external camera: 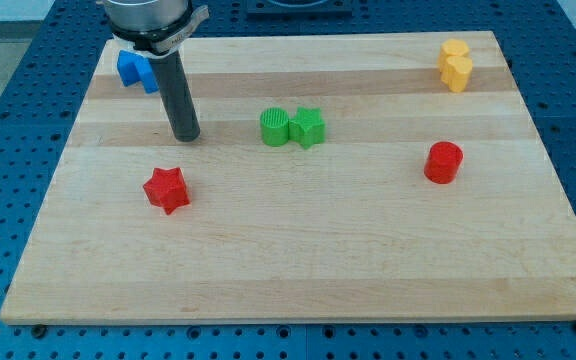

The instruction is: Move the arm to the bottom left of the red star

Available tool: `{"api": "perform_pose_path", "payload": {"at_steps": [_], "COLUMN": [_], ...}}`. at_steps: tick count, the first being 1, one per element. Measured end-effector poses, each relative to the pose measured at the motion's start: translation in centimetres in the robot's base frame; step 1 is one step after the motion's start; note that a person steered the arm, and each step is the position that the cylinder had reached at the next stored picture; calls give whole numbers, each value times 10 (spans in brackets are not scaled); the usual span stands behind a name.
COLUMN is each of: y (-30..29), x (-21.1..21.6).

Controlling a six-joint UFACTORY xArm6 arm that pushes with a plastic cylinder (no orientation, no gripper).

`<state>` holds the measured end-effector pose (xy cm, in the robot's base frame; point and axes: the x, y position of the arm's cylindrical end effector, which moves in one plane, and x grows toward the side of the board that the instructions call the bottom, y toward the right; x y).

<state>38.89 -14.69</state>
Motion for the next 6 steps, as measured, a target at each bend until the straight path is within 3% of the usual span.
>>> {"api": "perform_pose_path", "payload": {"at_steps": [1,2,3,4,5,6], "y": [31,78,76,2,-32,-35], "x": [28,101,180,206,134,133]}}
